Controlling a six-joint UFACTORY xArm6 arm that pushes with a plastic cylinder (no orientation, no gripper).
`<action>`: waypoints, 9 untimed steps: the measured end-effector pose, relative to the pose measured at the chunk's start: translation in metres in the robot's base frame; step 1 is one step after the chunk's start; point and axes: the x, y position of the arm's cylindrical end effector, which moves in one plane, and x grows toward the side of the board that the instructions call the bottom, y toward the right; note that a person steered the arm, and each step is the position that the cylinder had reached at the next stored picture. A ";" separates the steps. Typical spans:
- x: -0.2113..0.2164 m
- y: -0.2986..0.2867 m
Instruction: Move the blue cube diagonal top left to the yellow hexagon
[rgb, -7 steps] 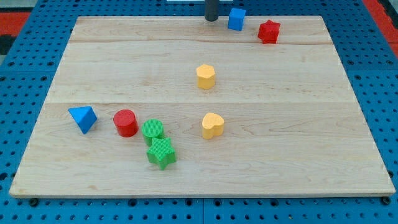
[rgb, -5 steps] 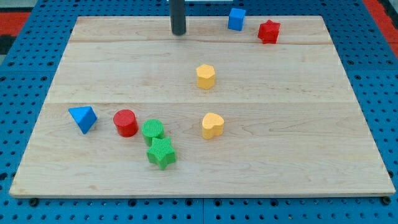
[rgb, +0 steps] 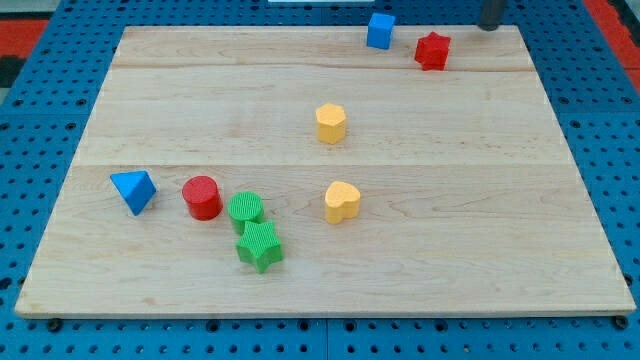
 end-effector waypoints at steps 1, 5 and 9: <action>0.001 -0.090; 0.001 -0.311; 0.020 -0.387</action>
